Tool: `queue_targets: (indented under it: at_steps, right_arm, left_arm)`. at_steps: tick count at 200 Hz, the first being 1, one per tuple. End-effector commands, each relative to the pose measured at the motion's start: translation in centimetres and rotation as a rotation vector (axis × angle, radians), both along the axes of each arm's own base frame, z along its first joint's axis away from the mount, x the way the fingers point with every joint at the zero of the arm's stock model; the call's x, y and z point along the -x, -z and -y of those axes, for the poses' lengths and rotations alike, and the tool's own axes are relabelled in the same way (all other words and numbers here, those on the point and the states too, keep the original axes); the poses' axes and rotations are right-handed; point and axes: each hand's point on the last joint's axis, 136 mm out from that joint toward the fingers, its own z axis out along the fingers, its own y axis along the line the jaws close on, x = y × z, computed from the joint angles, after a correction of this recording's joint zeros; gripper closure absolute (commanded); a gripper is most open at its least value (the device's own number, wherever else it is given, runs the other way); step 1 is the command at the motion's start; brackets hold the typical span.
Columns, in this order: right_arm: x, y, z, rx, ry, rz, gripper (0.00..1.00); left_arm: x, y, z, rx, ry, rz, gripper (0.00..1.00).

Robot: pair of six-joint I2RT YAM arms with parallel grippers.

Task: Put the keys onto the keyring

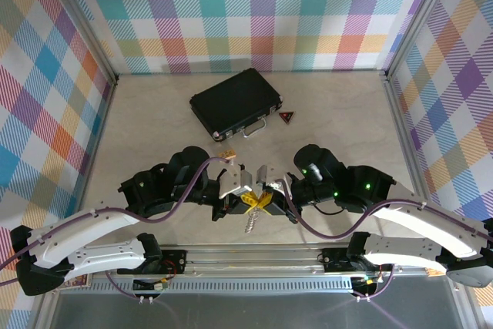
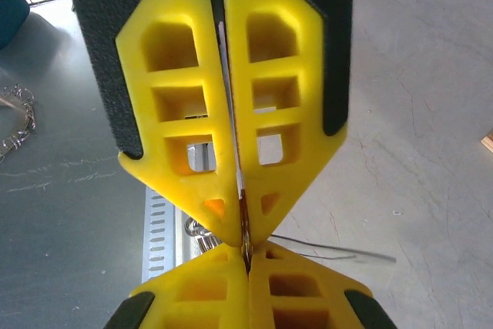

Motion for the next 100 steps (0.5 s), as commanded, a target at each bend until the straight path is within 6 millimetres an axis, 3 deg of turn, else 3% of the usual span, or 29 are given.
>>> queue_targets:
  at_steps: [1, 45, 77, 100]
  right_arm:
    - [0.9, -3.1, -0.6, -0.112, -0.048, 0.012, 1.00]
    - [0.8, -3.3, -0.8, -0.121, -0.038, 0.008, 1.00]
    - [0.5, -3.2, -1.2, -0.139, -0.020, 0.001, 0.82]
    - [0.1, -3.7, -1.3, -0.167, -0.006, 0.022, 0.81]
  left_arm:
    - [0.2, 0.1, 0.0, 0.021, 0.003, 0.002, 1.00]
    - [0.4, -1.9, -0.4, 0.124, -0.009, 0.034, 1.00]
    - [0.9, -4.7, -0.5, 0.249, 0.006, 0.070, 1.00]
    - [1.2, -6.1, -0.9, 0.330, 0.007, 0.092, 1.00]
